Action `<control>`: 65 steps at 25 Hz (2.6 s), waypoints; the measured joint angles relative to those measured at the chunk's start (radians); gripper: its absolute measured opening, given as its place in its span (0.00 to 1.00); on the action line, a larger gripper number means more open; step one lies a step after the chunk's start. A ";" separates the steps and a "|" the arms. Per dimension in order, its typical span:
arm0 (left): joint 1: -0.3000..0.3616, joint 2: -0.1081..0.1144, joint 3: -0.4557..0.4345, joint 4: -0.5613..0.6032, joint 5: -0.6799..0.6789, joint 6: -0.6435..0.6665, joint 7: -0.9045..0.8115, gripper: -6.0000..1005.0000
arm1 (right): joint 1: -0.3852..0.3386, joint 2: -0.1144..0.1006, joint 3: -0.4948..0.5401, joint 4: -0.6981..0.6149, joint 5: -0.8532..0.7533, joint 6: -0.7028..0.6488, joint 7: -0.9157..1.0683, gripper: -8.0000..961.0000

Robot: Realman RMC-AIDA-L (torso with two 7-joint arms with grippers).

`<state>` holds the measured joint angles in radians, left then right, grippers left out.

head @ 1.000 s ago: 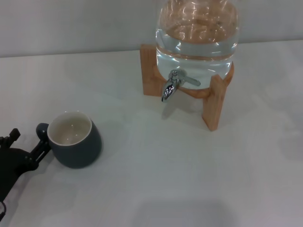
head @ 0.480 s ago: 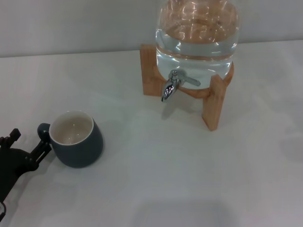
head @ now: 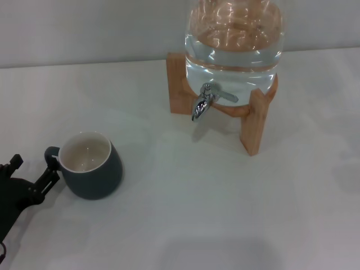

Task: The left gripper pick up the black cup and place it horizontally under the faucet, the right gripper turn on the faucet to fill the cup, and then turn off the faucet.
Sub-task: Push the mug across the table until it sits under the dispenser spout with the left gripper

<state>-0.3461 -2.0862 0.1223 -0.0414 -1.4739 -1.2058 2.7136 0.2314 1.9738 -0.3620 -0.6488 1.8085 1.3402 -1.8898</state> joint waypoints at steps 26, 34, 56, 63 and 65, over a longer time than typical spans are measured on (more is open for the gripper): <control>-0.034 0.002 0.004 0.000 0.000 0.021 -0.038 0.78 | 0.002 -0.001 0.000 0.000 0.000 0.000 0.000 0.88; -0.036 0.004 0.007 0.003 0.014 0.016 -0.046 0.58 | 0.003 0.000 0.000 -0.001 0.000 0.000 0.000 0.88; -0.058 0.005 0.006 0.008 0.028 -0.019 -0.046 0.15 | 0.006 -0.001 0.000 0.001 0.000 -0.005 0.000 0.88; -0.076 0.006 0.007 0.009 0.027 -0.040 -0.051 0.15 | 0.003 -0.001 0.000 0.002 0.000 -0.006 0.000 0.88; -0.084 0.006 0.007 0.009 0.027 -0.032 -0.053 0.15 | 0.003 -0.001 0.000 0.002 0.000 -0.007 0.000 0.88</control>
<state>-0.4303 -2.0803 0.1289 -0.0322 -1.4465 -1.2378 2.6608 0.2347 1.9726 -0.3620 -0.6473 1.8085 1.3332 -1.8898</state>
